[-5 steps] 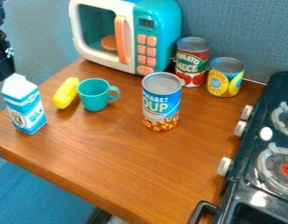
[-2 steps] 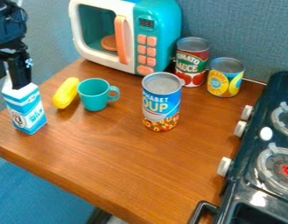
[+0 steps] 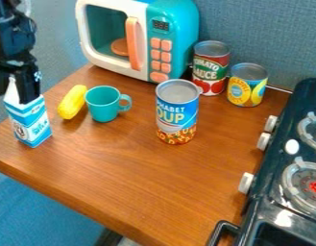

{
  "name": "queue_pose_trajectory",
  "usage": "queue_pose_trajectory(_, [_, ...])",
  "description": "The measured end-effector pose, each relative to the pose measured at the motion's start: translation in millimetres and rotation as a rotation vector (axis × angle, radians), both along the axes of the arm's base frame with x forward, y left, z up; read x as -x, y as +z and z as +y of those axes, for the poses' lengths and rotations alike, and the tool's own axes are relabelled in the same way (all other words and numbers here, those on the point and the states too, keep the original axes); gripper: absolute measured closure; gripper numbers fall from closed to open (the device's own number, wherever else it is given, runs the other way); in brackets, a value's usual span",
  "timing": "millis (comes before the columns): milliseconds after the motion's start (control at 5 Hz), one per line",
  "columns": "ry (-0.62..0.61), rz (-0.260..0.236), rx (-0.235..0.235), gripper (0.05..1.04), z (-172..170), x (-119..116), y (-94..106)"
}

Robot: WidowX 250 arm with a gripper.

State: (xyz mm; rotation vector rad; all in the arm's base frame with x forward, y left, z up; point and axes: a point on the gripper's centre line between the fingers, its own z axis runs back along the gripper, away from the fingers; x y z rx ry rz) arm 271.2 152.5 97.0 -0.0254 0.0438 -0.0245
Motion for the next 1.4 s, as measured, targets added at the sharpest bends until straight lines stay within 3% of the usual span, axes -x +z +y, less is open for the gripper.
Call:
queue_pose_trajectory(400, [0.026,0.042,0.0,0.119,2,1,-10.2])
queue_pose_trajectory(600, [0.015,0.008,0.004,0.221,2,-3,-9.2])
queue_pose_trajectory(800, [-0.015,-0.102,0.022,0.221,-6,-1,12.5])
queue_pose_trajectory(1000, [-0.001,-0.299,0.045,0.221,-11,16,44.8])
queue_pose_trajectory(1200, [-0.002,-0.398,0.08,0.221,-36,29,60.7])
queue_pose_trajectory(1400, [-0.117,-0.408,0.146,0.221,-84,33,69.5])
